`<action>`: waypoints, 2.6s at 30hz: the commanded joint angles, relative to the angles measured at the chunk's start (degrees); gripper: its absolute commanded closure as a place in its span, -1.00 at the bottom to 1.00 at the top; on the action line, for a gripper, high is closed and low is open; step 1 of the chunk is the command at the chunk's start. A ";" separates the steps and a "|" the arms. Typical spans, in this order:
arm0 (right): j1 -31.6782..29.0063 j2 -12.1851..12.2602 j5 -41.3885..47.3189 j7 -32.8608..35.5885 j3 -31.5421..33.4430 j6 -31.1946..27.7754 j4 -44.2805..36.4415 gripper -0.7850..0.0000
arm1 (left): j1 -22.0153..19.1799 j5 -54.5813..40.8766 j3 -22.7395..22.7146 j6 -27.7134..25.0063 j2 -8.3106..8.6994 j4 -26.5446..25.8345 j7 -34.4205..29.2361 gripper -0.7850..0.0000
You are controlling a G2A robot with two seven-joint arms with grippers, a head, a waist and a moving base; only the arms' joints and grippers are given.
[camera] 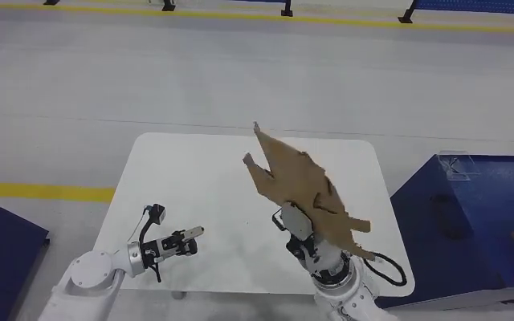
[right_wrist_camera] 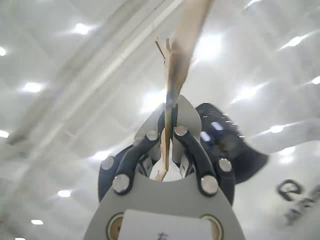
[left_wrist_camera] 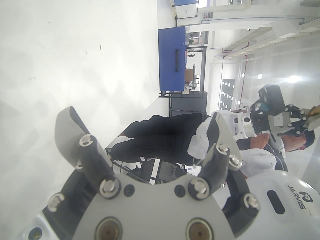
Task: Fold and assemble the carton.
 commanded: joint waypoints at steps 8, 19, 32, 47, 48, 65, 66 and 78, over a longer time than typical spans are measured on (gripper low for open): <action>-0.49 1.70 -34.65 2.65 10.25 -1.43 5.54 1.00 | -3.82 -6.34 -4.23 4.26 0.85 3.29 -2.75 -1.00; -3.44 3.33 -51.93 1.10 13.83 8.09 12.39 1.00 | -3.72 -10.07 -3.20 8.03 1.70 0.20 -13.46 -1.00; 0.63 3.23 -66.80 4.25 7.14 3.86 16.63 1.00 | -2.65 -10.54 1.64 15.44 2.22 -3.73 -18.98 -0.98; -0.77 2.76 -64.82 0.86 4.74 3.94 16.87 1.00 | -0.30 -13.06 4.10 14.54 2.72 -4.88 -19.92 1.00; -1.12 2.72 -64.32 -0.06 4.75 4.35 16.67 0.22 | -0.46 -13.27 4.17 14.68 2.76 -4.62 -20.07 1.00; 0.10 2.14 -47.82 -4.47 9.10 9.58 21.19 -1.00 | 5.11 -15.51 -0.12 -0.10 3.34 -10.45 -17.65 1.00; 0.48 2.14 -46.55 -4.42 9.83 10.03 21.81 -1.00 | 5.96 -15.82 -0.61 -2.52 3.35 -11.21 -16.93 1.00; 3.17 1.72 -44.40 -0.05 7.16 14.48 23.77 0.37 | 14.70 -8.92 -1.96 -17.89 3.65 -18.99 -10.77 1.00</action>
